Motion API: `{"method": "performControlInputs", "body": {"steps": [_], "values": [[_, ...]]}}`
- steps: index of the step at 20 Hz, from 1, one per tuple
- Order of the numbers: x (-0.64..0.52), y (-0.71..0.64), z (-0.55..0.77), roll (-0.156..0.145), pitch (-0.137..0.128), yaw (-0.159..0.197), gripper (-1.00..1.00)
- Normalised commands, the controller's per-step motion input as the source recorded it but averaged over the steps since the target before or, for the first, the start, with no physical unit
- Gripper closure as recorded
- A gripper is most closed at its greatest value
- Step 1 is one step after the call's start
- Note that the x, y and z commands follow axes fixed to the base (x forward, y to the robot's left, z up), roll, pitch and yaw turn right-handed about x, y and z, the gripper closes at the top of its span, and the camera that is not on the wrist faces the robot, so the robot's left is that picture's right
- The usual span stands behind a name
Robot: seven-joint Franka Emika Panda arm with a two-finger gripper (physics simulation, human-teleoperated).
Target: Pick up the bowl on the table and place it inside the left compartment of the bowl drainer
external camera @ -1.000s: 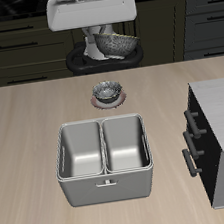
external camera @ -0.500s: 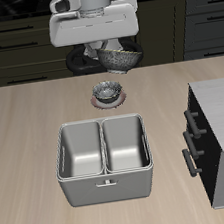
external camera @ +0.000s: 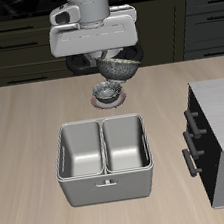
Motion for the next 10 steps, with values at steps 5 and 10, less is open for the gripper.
{"method": "performControlInputs", "body": {"steps": [5, 10], "values": [[0.05, -0.3, -0.13, -0.077, 0.017, -0.018, 1.0], [0.07, -0.28, -0.07, -0.058, 0.014, -0.011, 1.0]]}}
